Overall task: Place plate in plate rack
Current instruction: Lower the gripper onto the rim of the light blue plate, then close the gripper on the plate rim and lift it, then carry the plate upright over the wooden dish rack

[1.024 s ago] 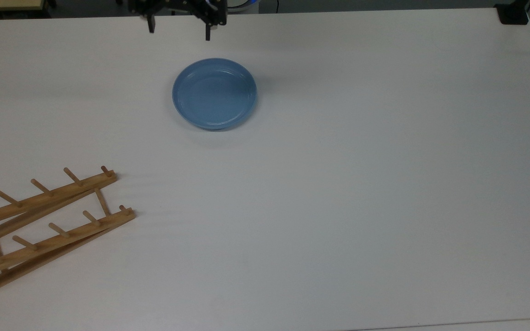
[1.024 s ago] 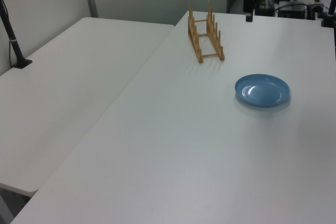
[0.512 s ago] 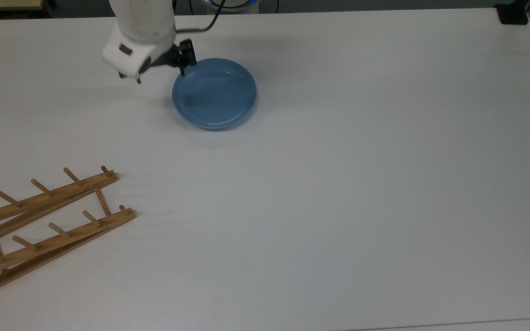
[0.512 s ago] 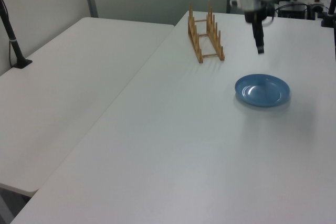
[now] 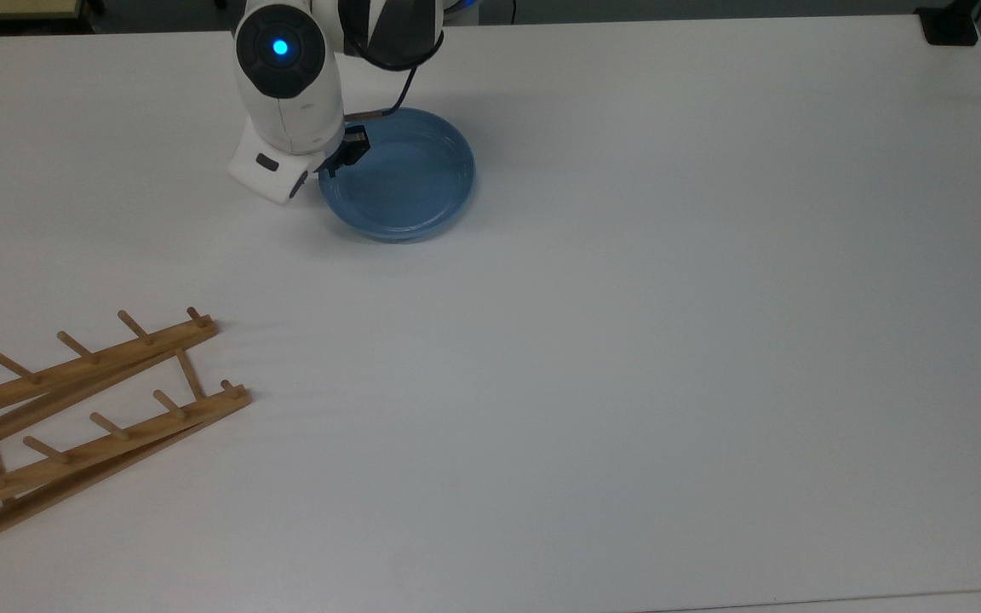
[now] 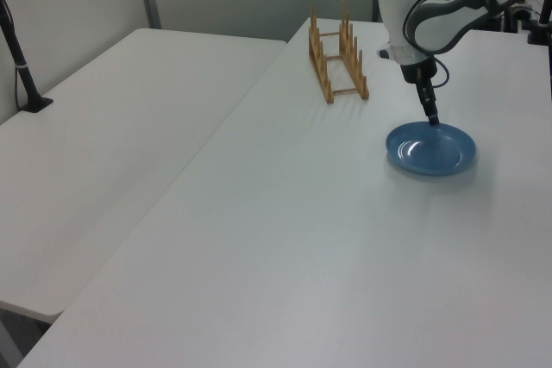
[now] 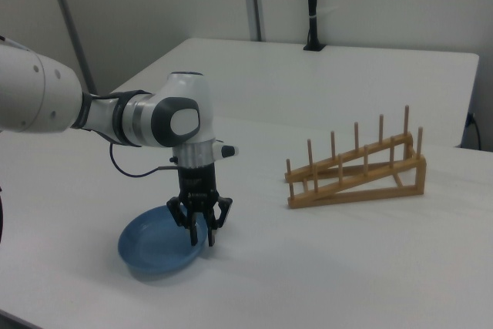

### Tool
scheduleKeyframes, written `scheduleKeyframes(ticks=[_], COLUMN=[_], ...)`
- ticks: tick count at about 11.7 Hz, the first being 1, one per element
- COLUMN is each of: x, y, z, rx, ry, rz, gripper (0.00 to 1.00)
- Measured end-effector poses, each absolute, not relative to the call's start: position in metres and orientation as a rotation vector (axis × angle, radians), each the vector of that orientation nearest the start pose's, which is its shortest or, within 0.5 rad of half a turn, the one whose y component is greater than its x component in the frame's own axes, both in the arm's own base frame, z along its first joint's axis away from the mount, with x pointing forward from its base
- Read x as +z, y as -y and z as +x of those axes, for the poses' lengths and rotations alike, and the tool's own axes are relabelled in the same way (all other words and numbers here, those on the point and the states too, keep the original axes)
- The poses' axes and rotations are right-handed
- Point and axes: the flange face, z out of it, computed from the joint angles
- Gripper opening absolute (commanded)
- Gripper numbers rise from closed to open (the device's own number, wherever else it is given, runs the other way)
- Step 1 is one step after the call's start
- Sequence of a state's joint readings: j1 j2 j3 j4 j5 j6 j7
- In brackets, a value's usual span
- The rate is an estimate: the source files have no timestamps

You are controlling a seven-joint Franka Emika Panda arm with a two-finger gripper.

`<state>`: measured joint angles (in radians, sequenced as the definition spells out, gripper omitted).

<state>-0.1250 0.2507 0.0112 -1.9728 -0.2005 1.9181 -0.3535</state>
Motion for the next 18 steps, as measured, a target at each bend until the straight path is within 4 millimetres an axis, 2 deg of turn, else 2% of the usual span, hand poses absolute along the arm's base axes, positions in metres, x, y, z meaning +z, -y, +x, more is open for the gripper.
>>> scheduleKeyframes(ticks=[1,4,5,8,10,14,18], x=[0.318,0.306,0.31,0.321,0.352,0.452,0.517], y=[0.078,0.078,0.078,0.08,0.085,0.109,0.133], z=[0.561,0.562,0.565,0.574,0.592,0.632,0.645], rx=[0.556,0.566,0.551,0.508,0.418,0.125,-0.092], ry=[0.537,0.542,0.542,0.537,0.518,0.444,0.374], rz=[-3.144,-3.137,-3.142,-3.158,-3.192,-3.283,-3.336], gripper=[0.28,0.03,0.0,0.0,0.0,0.0,0.0])
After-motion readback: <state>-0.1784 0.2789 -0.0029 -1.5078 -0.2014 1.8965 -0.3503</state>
